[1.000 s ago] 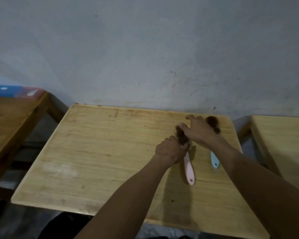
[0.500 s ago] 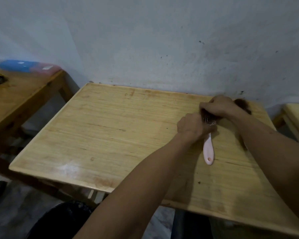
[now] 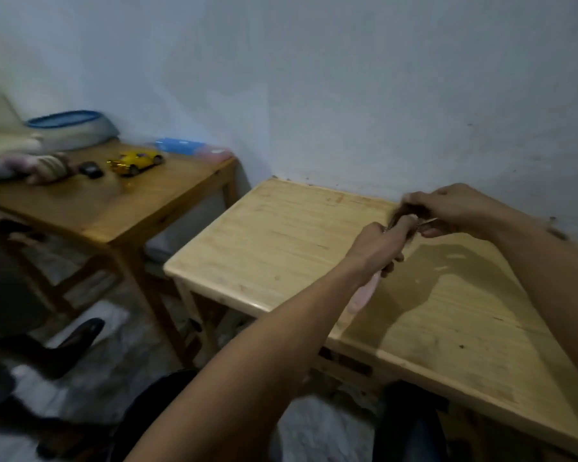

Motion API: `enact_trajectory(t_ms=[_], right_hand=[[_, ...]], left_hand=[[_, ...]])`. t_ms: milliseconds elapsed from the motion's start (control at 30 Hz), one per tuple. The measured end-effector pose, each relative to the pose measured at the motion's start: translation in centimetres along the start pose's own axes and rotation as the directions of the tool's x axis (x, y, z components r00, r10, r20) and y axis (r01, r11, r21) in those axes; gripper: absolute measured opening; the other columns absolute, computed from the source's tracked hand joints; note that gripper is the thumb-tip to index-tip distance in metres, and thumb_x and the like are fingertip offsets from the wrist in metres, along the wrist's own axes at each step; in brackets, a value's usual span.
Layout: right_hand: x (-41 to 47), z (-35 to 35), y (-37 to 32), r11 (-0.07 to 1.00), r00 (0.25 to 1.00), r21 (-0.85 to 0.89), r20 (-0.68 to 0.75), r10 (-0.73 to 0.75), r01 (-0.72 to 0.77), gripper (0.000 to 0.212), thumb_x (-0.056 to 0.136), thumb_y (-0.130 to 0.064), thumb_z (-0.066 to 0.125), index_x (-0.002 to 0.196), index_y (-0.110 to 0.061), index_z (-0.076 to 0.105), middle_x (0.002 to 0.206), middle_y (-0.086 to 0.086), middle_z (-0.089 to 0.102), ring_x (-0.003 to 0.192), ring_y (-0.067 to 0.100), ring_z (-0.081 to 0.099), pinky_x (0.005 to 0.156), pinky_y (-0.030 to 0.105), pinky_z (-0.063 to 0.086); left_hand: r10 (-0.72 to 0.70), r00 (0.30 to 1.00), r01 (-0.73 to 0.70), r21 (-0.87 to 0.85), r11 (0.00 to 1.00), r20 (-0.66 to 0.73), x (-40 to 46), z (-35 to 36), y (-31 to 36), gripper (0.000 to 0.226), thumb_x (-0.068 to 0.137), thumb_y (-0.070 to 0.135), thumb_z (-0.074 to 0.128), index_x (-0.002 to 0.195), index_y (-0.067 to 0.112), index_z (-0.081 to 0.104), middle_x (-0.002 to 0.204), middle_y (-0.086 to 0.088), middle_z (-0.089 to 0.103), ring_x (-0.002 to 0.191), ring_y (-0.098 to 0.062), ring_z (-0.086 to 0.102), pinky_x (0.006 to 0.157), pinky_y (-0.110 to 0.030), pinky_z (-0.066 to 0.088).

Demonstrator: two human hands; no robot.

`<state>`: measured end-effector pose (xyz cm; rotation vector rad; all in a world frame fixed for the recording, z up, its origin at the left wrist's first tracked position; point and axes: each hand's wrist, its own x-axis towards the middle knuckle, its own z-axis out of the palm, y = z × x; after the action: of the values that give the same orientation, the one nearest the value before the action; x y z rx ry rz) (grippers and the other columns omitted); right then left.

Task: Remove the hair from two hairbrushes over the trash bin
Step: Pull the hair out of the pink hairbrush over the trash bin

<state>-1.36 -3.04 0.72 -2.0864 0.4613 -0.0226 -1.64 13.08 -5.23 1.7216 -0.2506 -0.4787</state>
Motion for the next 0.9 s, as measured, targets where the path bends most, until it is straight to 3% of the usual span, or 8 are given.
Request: enact_trajectory(t_ms=[67,200,333,500,667,767,900], right_hand=[[-1.1,2.9,-2.2,0.998,0.997,0.013,0.05,-0.057,0.056,0.043,0.093,-0.048,0.069,0.094,-0.005,0.07,0.105,0.012,0.073,0.084,0.031,0.077,0.077,0.04,0.064],[-2.5,9.1,-5.8,0.985,0.968,0.024,0.182,-0.174,0.172,0.052,0.097,-0.052,0.063,0.107,-0.002,0.071,0.103,0.013,0.071,0.078,0.026,0.072,0.063,0.034,0.061],[-4.0,15.9,-8.3,0.961,0.899,0.038,0.345,-0.271,0.275,0.043,0.097,-0.044,0.066,0.108,-0.002,0.072,0.103,0.015,0.072,0.081,0.026,0.072,0.071,0.04,0.064],[-6.1,24.5,-9.9,0.927,0.763,0.081,0.545,-0.348,0.366,0.025,0.096,-0.027,0.071,0.108,-0.005,0.075,0.106,0.013,0.075,0.087,0.024,0.074,0.067,0.033,0.062],[-8.8,32.3,-9.8,0.873,0.652,0.121,0.618,-0.438,0.472,0.016,0.096,-0.016,0.071,0.108,-0.01,0.08,0.094,0.01,0.08,0.084,0.022,0.077,0.073,0.032,0.064],[-9.9,36.9,-8.7,0.884,0.634,0.139,0.649,-0.421,0.445,0.013,0.091,-0.02,0.078,0.101,-0.012,0.082,0.083,0.008,0.081,0.077,0.021,0.078,0.081,0.038,0.065],[-11.9,41.9,-6.7,0.923,0.593,0.143,0.729,-0.343,0.358,0.016,0.089,-0.019,0.08,0.098,-0.006,0.08,0.083,0.012,0.08,0.076,0.019,0.075,0.08,0.033,0.064]], left_hand=[[0.023,0.995,-0.022,0.012,1.0,-0.101,-1.8,-3.2,-0.4,0.063,0.089,0.064,0.054,0.11,0.005,0.057,0.08,-0.009,0.063,0.054,-0.019,0.047,0.053,-0.03,0.037],[0.039,0.964,-0.03,0.037,0.999,-0.264,-5.5,-10.0,-2.5,0.046,0.09,0.059,0.056,0.095,0.013,0.054,0.075,-0.007,0.064,0.053,-0.019,0.048,0.051,-0.031,0.037],[0.013,0.922,-0.003,0.026,1.0,-0.386,-9.9,-16.4,-5.5,0.048,0.09,0.059,0.057,0.099,0.012,0.057,0.073,-0.005,0.063,0.052,-0.017,0.047,0.049,-0.03,0.035],[-0.054,0.847,0.085,0.034,0.996,-0.529,-15.8,-22.7,-9.9,0.054,0.088,0.064,0.057,0.107,0.014,0.064,0.072,-0.001,0.066,0.058,-0.015,0.057,0.054,-0.029,0.043],[-0.141,0.771,0.106,-0.094,0.99,-0.621,-21.1,-26.3,-14.8,0.044,0.088,0.062,0.061,0.088,0.018,0.057,0.056,0.006,0.055,0.041,-0.01,0.047,0.041,-0.024,0.034],[-0.202,0.699,0.152,-0.134,0.979,-0.686,-23.6,-27.2,-18.2,0.043,0.087,0.062,0.061,0.082,0.02,0.054,0.054,0.005,0.054,0.037,-0.01,0.046,0.041,-0.023,0.033],[-0.29,0.619,0.218,-0.196,0.956,-0.73,-26.7,-27.6,-22.6,0.051,0.08,0.068,0.062,0.082,0.018,0.053,0.054,0.0,0.057,0.039,-0.017,0.046,0.041,-0.025,0.034]])
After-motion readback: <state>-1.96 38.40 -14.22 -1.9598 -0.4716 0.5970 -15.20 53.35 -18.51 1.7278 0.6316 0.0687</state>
